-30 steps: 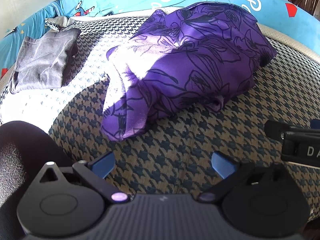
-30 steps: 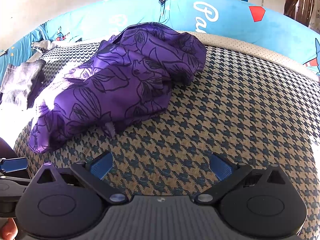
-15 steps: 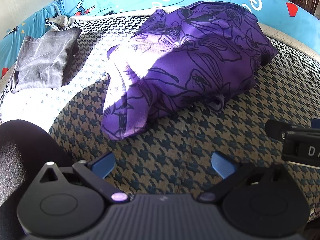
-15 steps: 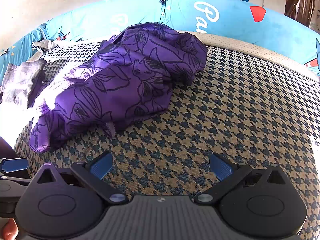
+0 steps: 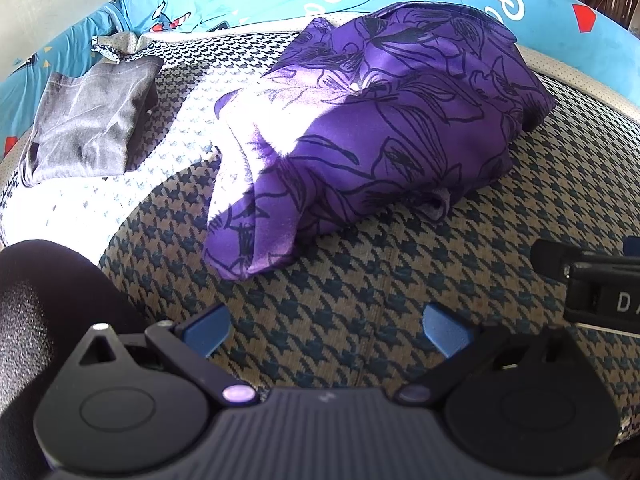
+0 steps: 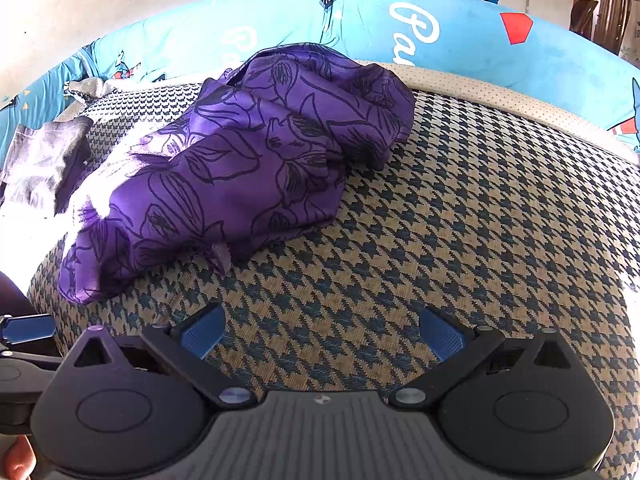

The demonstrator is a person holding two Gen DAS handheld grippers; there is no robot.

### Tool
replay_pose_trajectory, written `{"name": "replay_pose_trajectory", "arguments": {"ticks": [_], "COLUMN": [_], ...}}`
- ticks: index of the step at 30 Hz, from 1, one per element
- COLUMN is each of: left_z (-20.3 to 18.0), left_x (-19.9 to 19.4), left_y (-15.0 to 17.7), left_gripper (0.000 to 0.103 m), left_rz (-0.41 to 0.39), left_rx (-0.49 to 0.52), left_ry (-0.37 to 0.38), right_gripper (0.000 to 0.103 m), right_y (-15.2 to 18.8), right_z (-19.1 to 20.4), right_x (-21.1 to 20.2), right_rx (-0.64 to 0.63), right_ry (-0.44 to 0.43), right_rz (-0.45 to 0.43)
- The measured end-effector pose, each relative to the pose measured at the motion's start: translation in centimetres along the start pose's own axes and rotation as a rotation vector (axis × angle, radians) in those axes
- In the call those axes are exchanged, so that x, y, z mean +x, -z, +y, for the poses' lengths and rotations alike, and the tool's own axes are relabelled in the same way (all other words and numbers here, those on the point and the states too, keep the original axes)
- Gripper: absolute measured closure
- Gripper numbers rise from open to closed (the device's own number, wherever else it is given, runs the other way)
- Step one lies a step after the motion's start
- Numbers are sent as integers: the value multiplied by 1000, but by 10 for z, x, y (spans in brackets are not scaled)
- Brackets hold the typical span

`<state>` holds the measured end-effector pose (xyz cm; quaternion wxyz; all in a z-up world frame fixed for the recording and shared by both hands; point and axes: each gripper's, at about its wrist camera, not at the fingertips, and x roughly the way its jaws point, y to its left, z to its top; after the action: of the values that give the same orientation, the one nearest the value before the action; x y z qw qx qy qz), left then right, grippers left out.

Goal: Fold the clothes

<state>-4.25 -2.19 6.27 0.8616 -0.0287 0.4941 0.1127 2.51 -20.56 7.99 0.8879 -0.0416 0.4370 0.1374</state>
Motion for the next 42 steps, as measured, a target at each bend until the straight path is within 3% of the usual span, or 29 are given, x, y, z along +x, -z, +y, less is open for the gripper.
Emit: {"name": "replay_pose_trajectory", "arguments": {"ticks": [11,22,42], "left_z": [0,-4,-10], "left_x": [1,14,23], "left_y": [1,8,18], "left_gripper": [0,0,0], "left_rz": [8,66,122], "left_rx": [10,37,74], "left_ry": [2,10,28], "right_gripper": [0,0,0], "right_y": [0,1,2], "right_z": [0,-5,-19], "right_x": [1,8,14], "right_rx": [-3,15,105], "right_ry": [1,27,87], "right_rz": [6,36,28]}}
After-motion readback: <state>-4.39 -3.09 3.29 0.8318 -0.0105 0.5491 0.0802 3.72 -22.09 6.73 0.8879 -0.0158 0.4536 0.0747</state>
